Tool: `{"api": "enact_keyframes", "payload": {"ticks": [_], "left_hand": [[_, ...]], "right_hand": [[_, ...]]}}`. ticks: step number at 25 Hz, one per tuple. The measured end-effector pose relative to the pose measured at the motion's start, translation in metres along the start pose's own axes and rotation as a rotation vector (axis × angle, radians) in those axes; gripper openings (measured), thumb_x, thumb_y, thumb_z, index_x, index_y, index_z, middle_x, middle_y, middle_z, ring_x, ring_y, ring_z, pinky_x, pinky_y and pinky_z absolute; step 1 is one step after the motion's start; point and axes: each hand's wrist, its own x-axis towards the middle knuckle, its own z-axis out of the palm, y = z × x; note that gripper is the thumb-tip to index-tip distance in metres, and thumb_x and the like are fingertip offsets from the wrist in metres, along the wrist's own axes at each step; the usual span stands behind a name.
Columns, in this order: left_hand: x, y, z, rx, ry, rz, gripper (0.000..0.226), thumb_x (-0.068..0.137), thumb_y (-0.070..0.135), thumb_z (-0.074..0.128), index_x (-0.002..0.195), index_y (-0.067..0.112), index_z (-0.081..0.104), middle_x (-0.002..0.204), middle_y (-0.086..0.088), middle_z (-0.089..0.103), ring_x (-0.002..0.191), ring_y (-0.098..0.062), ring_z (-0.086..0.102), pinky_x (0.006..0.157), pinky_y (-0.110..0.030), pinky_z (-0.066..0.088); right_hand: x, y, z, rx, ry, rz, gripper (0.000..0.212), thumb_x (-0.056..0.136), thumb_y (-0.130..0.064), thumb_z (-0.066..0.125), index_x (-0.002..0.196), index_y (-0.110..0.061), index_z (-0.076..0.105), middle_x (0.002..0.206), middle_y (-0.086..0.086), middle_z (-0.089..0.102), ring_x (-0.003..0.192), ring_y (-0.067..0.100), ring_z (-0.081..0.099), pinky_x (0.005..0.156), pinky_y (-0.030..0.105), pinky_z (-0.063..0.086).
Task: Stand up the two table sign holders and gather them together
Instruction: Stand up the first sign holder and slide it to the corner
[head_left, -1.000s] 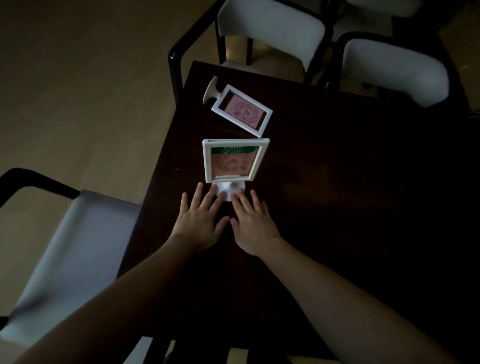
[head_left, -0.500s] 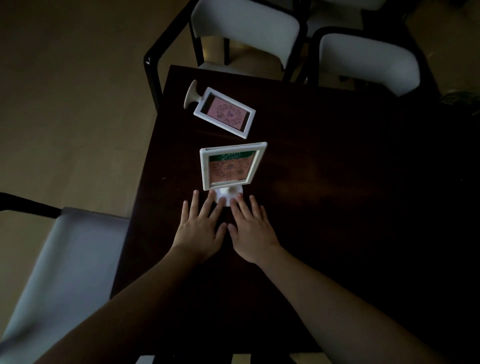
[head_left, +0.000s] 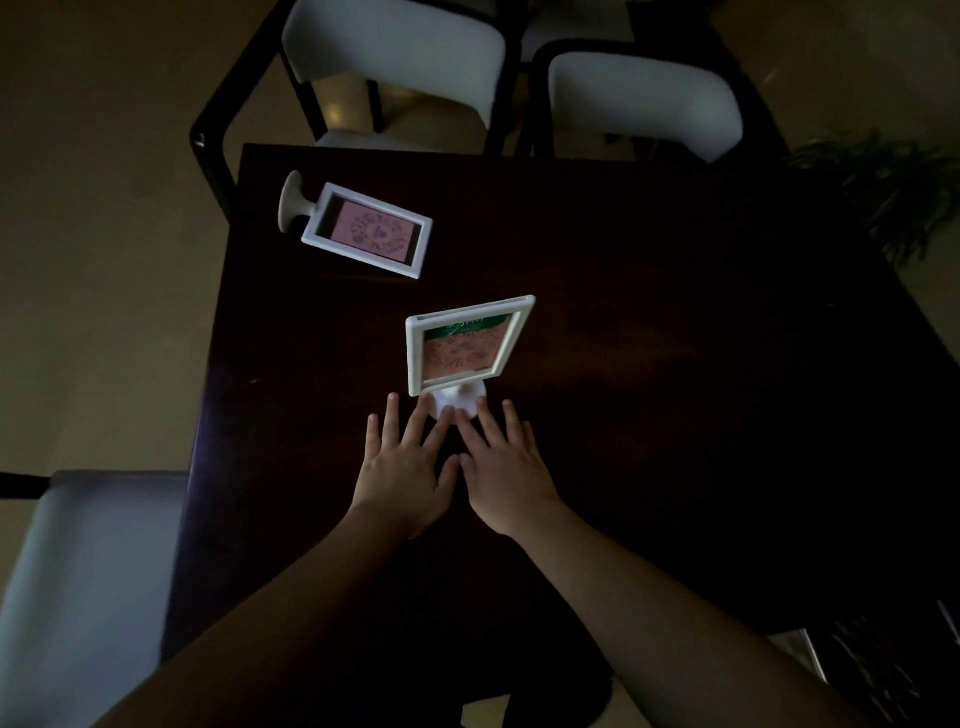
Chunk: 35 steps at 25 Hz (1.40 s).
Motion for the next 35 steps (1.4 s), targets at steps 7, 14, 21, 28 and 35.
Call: {"api": "enact_keyframes", "payload": {"ticks": [7, 14, 21, 28, 35], "left_hand": [[0.01, 0.056, 0.007, 0.036, -0.057, 0.035, 0.072, 0.092, 0.064, 0.006, 0.156, 0.033, 0.0, 0.166, -0.003, -0.007, 0.146, -0.035, -0.022, 0.118, -0.056, -0.008], [0.021, 0.109, 0.017, 0.042, -0.086, 0.065, 0.073, 0.09, 0.066, 0.005, 0.156, 0.034, 0.0, 0.166, -0.001, -0.008, 0.146, -0.035, -0.023, 0.118, -0.057, -0.008], [0.03, 0.173, 0.034, 0.061, -0.107, 0.078, 0.074, 0.09, 0.067, 0.006, 0.156, 0.035, -0.001, 0.166, -0.001, -0.008, 0.146, -0.037, -0.022, 0.117, -0.058, -0.009], [0.033, 0.247, 0.049, 0.05, -0.15, 0.08, 0.074, 0.09, 0.069, 0.011, 0.156, 0.037, -0.002, 0.165, 0.001, -0.01, 0.146, -0.036, -0.024, 0.115, -0.059, -0.011], [0.032, 0.325, 0.063, 0.049, -0.19, 0.092, 0.064, 0.097, 0.059, 0.016, 0.156, 0.038, 0.0, 0.166, 0.001, -0.007, 0.146, -0.036, -0.021, 0.115, -0.06, -0.008]], "right_hand": [[-0.021, 0.048, 0.002, 0.031, 0.017, 0.071, 0.061, 0.105, -0.043, 0.025, 0.158, -0.031, -0.003, 0.167, -0.001, -0.01, 0.15, 0.031, -0.018, 0.118, 0.051, -0.006], [-0.044, 0.099, 0.002, 0.082, 0.033, 0.102, 0.061, 0.105, -0.043, 0.025, 0.158, -0.03, -0.001, 0.168, 0.0, -0.009, 0.15, 0.032, -0.016, 0.12, 0.053, -0.001], [-0.071, 0.157, -0.001, 0.11, 0.034, 0.128, 0.062, 0.105, -0.041, 0.029, 0.159, -0.029, 0.0, 0.168, 0.001, -0.008, 0.15, 0.033, -0.015, 0.121, 0.053, -0.001], [-0.108, 0.225, -0.003, 0.114, 0.028, 0.132, 0.066, 0.104, -0.039, 0.034, 0.159, -0.029, -0.002, 0.168, 0.001, -0.01, 0.15, 0.034, -0.017, 0.121, 0.055, -0.001], [-0.15, 0.297, -0.006, 0.119, 0.039, 0.134, 0.06, 0.106, -0.042, 0.027, 0.159, -0.032, 0.0, 0.168, -0.001, -0.007, 0.15, 0.033, -0.016, 0.121, 0.054, -0.002]]}}
